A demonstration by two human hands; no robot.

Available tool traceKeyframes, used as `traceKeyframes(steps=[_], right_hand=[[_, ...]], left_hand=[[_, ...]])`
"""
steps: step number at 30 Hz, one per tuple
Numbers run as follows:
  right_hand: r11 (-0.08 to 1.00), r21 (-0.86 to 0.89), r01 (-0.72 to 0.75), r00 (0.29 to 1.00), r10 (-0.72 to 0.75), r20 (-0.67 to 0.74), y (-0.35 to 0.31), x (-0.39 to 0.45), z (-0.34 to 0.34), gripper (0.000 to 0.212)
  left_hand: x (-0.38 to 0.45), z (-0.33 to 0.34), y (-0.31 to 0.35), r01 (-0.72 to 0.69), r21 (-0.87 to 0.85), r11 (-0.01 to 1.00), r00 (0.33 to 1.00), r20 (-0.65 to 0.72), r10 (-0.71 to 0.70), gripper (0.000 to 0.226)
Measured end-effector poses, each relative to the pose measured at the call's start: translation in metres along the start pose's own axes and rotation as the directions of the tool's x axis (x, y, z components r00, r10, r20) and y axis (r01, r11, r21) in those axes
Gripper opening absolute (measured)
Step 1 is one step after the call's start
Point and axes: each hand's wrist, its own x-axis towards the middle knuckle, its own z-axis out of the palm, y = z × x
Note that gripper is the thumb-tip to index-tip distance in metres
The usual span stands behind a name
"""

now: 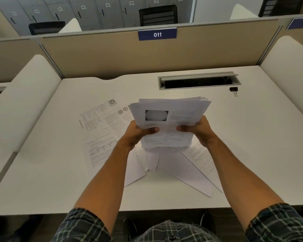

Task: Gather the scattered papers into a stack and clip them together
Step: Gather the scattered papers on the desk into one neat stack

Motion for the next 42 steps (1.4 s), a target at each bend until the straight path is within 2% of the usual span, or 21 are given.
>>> traceKeyframes(steps=[3,7,10,16,23,31,37,42], right_hand=[[1.0,-0.003,-0.017,1.0,0.017,-0.018,0.005,-0.001,0.0,0.052],[1.0,-0.014,-0.018,0.999,0.017,-0.044,0.002,0.001,0.0,0.042],[0.999,-0.032,0.006,0.999,-0.008,-0.049,-0.004,0.004,0.002,0.046],[0.996,-0.002,0.092,0.996,-0.092,-0.003,-0.02,0.009,0.008,0.051],[0.992,-0.016,0.122,0.989,-0.123,-0.077,-0.012,-0.001,0.005,0.042],[0.994,0.081,0.076,0.991,-0.066,-0.113,-0.003,0.0,-0.005,0.046],[0.993,0.086,0.078,0.983,-0.063,-0.173,0.011,-0.003,-0.001,0.057],[0.999,0.047,-0.014,0.98,0.023,-0.195,0.022,-0.009,-0.007,0.043]], left_hand=[[-0.002,0.002,-0.006,0.017,0.021,1.0,1.0,0.017,-0.017,0.063],[-0.004,0.001,-0.007,0.064,-0.024,0.998,0.997,-0.042,-0.065,0.052],[-0.001,0.001,-0.003,0.05,-0.047,0.998,0.998,-0.045,-0.052,0.045],[0.004,0.005,0.013,-0.001,-0.1,0.995,0.998,-0.055,-0.005,0.058],[0.0,0.005,0.001,0.045,-0.037,0.998,0.999,-0.022,-0.046,0.058],[-0.001,0.007,0.001,0.055,-0.053,0.997,0.998,0.001,-0.055,0.057],[0.001,0.017,0.001,0.033,-0.067,0.997,0.999,-0.013,-0.034,0.067],[0.0,0.017,-0.003,0.053,-0.027,0.998,0.998,-0.018,-0.053,0.062]])
